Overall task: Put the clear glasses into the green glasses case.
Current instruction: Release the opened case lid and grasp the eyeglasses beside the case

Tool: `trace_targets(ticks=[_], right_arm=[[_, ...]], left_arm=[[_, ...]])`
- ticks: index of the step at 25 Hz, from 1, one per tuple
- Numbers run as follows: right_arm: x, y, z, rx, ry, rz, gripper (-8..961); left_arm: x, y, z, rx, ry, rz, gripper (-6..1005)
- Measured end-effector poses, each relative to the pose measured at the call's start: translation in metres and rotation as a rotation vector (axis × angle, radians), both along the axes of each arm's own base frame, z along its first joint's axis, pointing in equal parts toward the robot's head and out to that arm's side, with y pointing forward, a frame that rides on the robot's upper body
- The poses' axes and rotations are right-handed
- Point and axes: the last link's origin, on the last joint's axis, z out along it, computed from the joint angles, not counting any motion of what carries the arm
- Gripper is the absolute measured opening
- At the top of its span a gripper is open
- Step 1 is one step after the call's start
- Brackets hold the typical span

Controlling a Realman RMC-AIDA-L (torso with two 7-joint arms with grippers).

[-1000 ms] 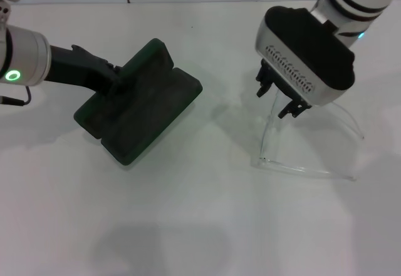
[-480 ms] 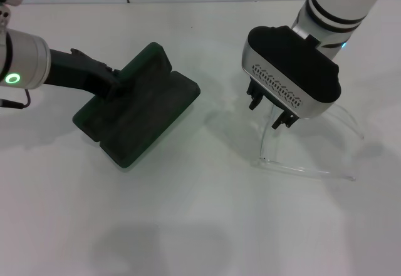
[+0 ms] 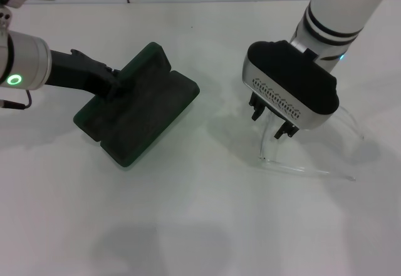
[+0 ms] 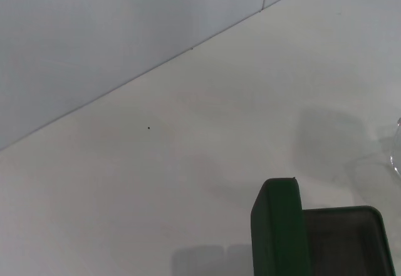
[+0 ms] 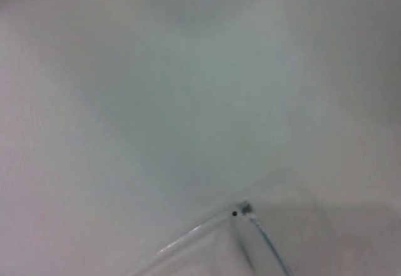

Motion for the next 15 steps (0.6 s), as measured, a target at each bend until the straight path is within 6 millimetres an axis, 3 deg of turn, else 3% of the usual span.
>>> trace_targets(ticks=[15], right_arm=[[0.0057,0.0039,-0.005,0.024,0.019,-0.008,406]], left_arm=[[-0.0044,-0.0013,-0.0038,-0.014,0.005,0.013,208]])
